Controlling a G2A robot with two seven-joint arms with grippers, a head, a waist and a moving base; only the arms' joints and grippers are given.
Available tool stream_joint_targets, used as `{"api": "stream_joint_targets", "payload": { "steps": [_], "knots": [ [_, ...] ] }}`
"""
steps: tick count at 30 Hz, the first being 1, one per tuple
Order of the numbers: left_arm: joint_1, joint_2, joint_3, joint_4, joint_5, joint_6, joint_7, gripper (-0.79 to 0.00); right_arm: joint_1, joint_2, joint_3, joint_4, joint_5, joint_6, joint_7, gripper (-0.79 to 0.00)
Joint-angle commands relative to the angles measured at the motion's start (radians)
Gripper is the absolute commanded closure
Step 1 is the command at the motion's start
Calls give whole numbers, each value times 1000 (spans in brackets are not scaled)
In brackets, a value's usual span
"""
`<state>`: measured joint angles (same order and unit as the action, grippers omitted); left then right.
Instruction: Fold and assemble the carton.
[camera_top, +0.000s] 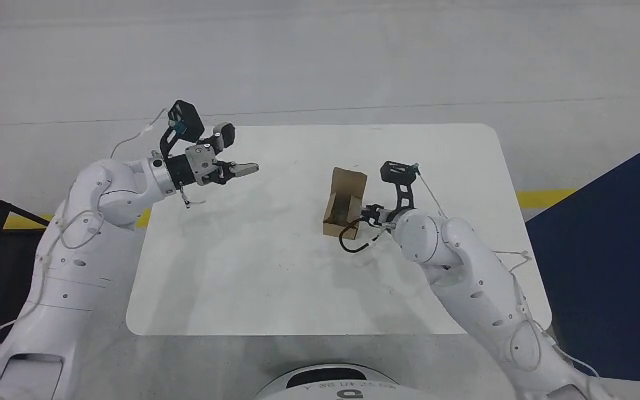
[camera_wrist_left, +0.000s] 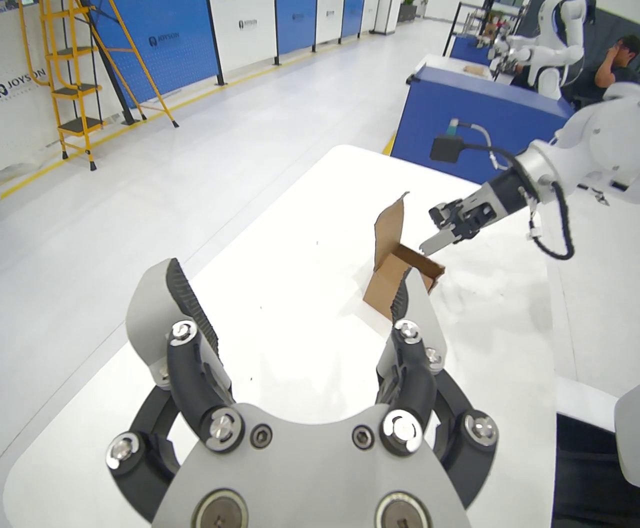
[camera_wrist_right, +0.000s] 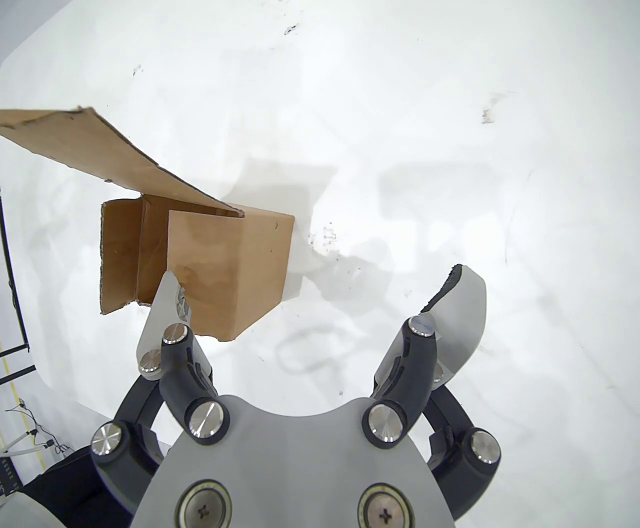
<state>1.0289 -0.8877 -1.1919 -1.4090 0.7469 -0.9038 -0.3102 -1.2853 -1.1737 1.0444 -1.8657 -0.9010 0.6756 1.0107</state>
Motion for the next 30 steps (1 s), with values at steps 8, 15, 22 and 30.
{"api": "stream_joint_targets", "payload": {
  "steps": [8,15,22,30],
  "knots": [
    [-54,-18,79,16,76,-19,-33,-785,52,-16,-53,55,-24,35,40,-382],
    [-95,-32,118,38,83,-25,-24,-785,86,-31,-89,93,-12,43,61,-105],
    [-139,-49,192,56,98,-47,-103,-785,117,-46,-130,115,-33,71,54,0],
    [-196,-67,252,58,49,-40,-194,-785,98,-58,-158,98,-79,123,11,-62]
  ]
}}
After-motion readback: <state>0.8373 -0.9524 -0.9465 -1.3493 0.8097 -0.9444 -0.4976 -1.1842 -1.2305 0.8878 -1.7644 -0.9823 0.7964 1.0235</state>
